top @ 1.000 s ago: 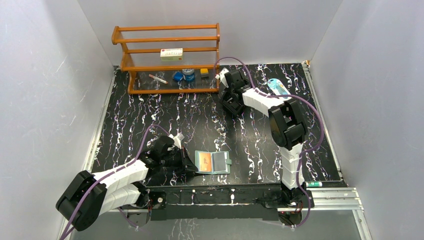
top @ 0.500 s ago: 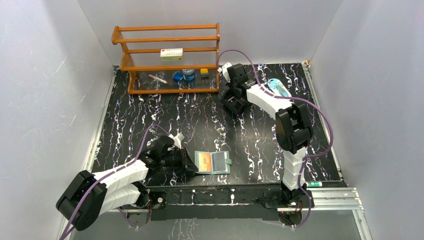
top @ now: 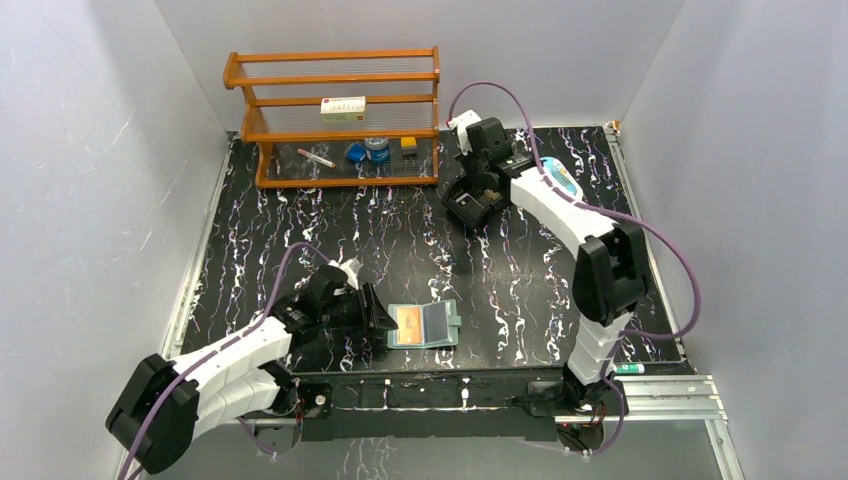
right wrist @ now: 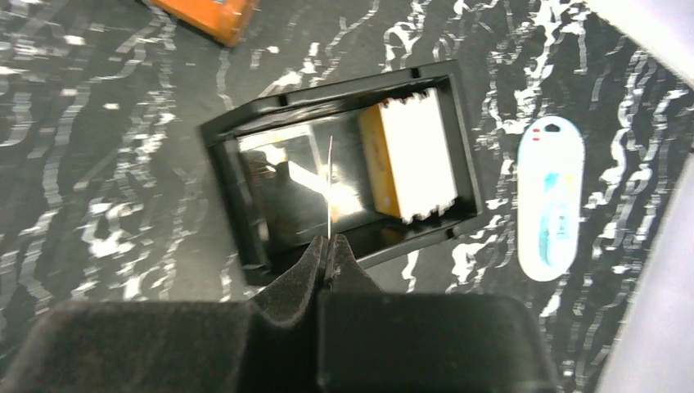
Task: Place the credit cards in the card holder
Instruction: Pick up the credit card from the storage box.
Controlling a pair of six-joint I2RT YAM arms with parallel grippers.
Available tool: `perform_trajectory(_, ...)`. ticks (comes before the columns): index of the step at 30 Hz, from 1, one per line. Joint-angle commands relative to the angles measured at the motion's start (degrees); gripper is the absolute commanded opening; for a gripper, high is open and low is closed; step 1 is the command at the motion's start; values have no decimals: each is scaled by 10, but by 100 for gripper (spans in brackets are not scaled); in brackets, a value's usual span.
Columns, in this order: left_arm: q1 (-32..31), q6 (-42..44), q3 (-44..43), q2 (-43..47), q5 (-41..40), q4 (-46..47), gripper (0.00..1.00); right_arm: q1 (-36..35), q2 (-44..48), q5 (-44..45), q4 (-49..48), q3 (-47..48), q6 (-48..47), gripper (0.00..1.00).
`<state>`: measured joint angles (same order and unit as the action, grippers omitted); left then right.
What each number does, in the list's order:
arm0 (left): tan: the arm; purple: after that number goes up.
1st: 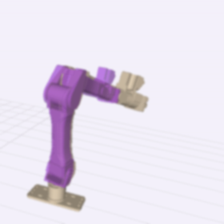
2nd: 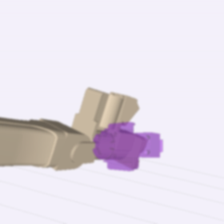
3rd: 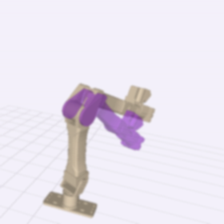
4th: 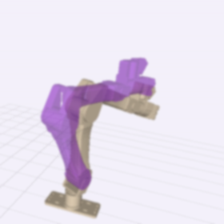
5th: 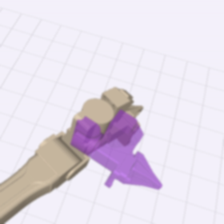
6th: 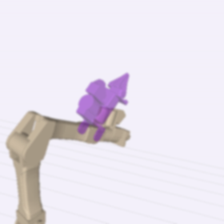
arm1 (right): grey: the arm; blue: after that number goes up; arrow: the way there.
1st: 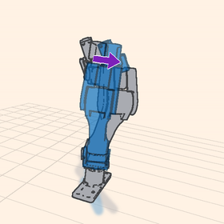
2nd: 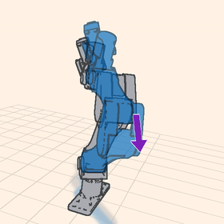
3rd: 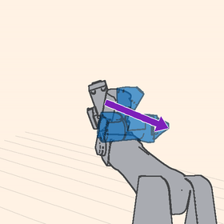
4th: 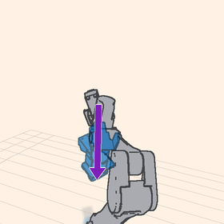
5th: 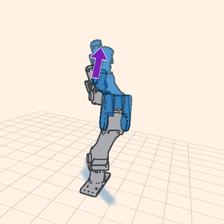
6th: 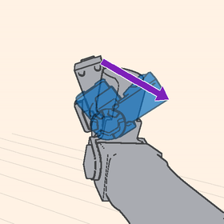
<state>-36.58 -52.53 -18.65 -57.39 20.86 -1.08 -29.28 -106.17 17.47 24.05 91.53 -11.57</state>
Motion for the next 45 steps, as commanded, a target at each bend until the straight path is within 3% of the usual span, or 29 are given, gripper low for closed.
perform_trajectory(1,-2,-1,-46,43,-67,-82,51,1,96,-105,-3,-41,118,0)
perform_trajectory(9,0,-2,-134,46,-61,-104,56,-5,232,-266,-115,-203,310,0)
perform_trajectory(15,0,-58,-156,40,23,-2,58,-10,348,-414,-309,-373,487,0)
perform_trajectory(25,0,-64,-199,26,40,76,59,-12,446,-522,-590,-568,724,0)
perform_trajectory(31,0,-70,-208,14,48,128,60,-20,466,-540,-621,-598,763,0)
perform_trajectory(37,0,-64,-214,-8,57,139,42,-29,460,-550,-644,-618,775,0)
perform_trajectory(43,0,-59,-215,-5,63,137,2,-34,462,-542,-603,-629,751,0)
perform_trajectory(45,0,-59,-209,1,60,138,0,-35,465,-538,-581,-630,742,0)
